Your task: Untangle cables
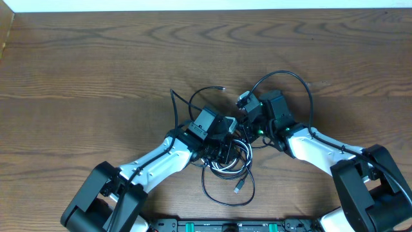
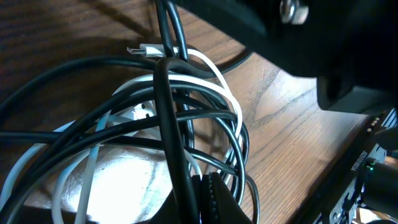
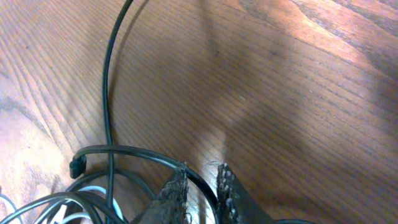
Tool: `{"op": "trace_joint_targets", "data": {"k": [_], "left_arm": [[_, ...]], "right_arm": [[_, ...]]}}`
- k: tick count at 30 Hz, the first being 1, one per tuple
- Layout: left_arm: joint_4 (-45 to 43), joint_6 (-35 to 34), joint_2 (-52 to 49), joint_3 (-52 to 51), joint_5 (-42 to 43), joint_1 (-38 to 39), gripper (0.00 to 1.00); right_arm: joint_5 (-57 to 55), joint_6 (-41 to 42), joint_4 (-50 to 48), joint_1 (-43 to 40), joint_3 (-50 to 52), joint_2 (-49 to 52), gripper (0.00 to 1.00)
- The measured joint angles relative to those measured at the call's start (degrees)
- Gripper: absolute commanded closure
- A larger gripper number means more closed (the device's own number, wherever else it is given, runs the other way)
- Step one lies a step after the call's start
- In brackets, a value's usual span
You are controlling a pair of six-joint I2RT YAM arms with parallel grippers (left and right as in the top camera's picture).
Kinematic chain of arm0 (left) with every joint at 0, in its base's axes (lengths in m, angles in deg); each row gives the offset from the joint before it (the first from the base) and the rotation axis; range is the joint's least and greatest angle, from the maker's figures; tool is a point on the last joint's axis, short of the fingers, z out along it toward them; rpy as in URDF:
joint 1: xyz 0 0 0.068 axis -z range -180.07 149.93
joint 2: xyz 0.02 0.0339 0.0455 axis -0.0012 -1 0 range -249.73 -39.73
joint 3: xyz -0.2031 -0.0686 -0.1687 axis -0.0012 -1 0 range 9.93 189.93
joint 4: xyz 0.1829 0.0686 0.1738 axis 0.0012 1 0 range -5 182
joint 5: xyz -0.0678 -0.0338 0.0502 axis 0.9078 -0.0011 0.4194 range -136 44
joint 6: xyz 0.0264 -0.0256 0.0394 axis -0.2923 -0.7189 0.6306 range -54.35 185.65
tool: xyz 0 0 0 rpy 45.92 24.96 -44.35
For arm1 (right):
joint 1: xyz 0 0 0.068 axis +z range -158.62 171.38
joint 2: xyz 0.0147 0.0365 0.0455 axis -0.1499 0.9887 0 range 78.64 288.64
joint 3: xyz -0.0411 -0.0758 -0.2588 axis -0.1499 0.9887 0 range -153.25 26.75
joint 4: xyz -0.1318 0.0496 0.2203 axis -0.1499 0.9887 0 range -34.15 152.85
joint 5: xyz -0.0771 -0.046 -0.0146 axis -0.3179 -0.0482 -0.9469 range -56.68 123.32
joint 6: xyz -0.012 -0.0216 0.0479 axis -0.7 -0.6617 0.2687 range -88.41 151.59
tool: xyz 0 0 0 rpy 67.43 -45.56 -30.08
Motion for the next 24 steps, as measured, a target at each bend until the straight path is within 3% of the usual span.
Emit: {"op": "trace_joint_targets", "data": {"k": [2, 3, 8, 10, 11, 13, 24], "left_arm": [[0.0, -0.04, 0.0, 0.0, 0.0, 0.0, 0.92], [0.0, -0.17, 0.0, 0.0, 0.0, 0.0, 0.92], [-0.02, -0.22, 0.0, 0.0, 0.0, 0.0, 0.92], [-0.02, -0.22, 0.0, 0.0, 0.0, 0.0, 0.92], [-0.02, -0.22, 0.0, 0.0, 0.0, 0.0, 0.92], [-0.02, -0.22, 0.0, 0.0, 0.0, 0.0, 0.92], [0.81, -3.06, 0.0, 0.0, -4.37, 0.04, 0.93]], "right_arm": [[-0.09, 0.04, 0.04, 0.0, 0.0, 0.0, 0.77], [-0.11, -0.02, 0.02, 0.0, 0.0, 0.0, 0.68], [-1.2, -0.13, 0.42, 0.0, 0.0, 0.72, 0.66], [-1.55, -0.13, 0.35, 0.0, 0.0, 1.46, 0.68], [-1.66, -0.13, 0.22, 0.0, 0.0, 1.84, 0.75], [-1.79, -0.11, -0.2, 0.0, 0.0, 3.04, 0.99], [0.07, 1.84, 4.33, -4.37, 0.0, -1.6, 0.99]]}}
